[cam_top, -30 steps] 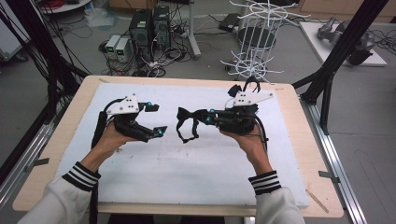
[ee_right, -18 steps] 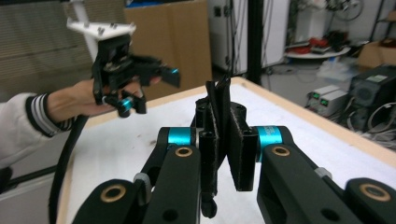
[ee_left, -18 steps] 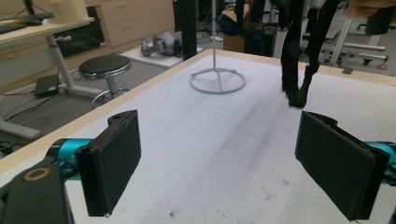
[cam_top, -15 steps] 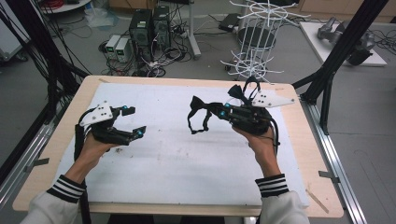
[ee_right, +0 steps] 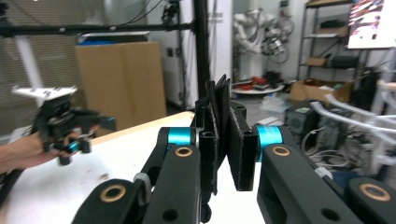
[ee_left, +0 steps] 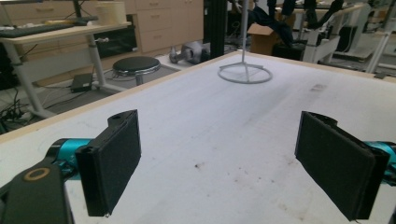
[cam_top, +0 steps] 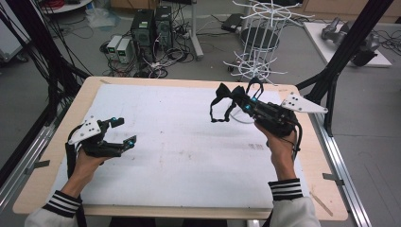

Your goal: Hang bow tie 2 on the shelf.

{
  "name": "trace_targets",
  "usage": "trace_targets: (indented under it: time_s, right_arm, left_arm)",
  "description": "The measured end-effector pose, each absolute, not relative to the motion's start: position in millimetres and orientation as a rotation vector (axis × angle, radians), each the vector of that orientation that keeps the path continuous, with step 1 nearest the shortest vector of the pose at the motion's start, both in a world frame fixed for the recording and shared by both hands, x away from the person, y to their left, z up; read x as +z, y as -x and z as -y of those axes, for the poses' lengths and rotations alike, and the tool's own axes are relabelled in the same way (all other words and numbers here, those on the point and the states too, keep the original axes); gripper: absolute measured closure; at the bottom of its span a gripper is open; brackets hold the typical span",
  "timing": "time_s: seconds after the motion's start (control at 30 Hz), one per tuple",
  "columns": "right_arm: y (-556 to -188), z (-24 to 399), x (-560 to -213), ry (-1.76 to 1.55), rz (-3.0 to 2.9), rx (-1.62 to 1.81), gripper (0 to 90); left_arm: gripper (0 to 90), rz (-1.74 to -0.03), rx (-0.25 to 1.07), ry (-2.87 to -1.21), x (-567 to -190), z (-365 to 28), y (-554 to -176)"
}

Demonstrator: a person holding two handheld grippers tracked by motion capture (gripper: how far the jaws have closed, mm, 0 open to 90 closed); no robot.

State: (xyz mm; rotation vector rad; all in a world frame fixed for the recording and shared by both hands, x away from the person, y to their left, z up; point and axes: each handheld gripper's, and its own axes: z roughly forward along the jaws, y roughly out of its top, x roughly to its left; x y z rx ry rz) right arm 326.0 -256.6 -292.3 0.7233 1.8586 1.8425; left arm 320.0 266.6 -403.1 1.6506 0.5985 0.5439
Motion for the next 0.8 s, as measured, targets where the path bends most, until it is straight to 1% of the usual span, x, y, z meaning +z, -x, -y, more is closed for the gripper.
trace_targets:
  time_s: [0.33, 0.8]
  right_arm:
    - [-318.2, 287.9, -288.7, -0.785, -1.714, 1.819, 84.1]
    - [-308.2, 311.4, -286.9, -0.861, -1.581, 1.754, 84.1]
  left_arm:
    - [14.9, -0.633, 0.581, -1.618, -416.9, -273.6, -310.3]
    - [14.9, -0.640, 0.612, -1.563, -424.9, -277.7, -303.4]
